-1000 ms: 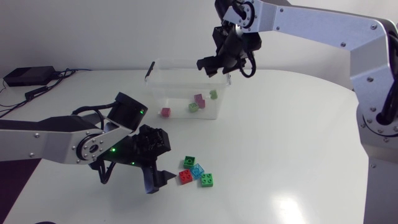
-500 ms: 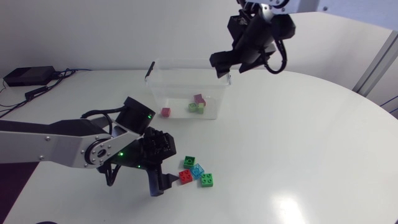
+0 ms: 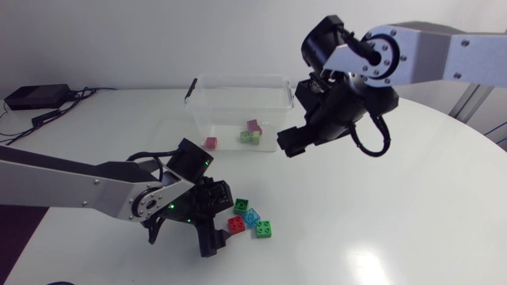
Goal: Place the duplo bricks in the container
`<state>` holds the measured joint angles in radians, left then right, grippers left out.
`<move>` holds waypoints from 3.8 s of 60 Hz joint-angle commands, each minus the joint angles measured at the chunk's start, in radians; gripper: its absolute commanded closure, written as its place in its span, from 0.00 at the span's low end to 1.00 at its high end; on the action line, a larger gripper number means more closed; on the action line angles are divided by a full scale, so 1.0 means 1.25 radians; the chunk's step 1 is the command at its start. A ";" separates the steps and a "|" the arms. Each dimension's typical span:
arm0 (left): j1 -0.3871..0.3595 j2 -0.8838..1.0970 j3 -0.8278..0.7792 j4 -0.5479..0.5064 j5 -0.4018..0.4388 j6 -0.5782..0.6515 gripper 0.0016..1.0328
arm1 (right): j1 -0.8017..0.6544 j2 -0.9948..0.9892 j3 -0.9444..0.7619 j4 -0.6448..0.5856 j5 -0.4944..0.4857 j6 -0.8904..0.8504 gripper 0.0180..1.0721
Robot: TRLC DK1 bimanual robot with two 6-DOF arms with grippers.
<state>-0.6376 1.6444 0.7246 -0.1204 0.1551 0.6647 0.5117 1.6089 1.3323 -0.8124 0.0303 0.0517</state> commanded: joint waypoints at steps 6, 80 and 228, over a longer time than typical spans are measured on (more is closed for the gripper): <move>-0.019 0.038 0.031 0.009 -0.007 -0.026 0.09 | 0.026 -0.008 -0.076 0.034 -0.001 -0.001 0.10; 0.174 -0.072 0.405 -0.263 -0.003 0.009 0.68 | 0.185 0.016 -0.163 0.057 -0.006 -0.023 0.10; 0.351 -0.223 0.397 -0.246 -0.006 -0.027 0.04 | 0.172 0.174 -0.174 0.061 -0.154 -0.515 0.11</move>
<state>-0.2092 1.3918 1.2560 -0.4183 0.1478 0.6060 0.7368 1.7863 1.0775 -0.7143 -0.1715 -0.5381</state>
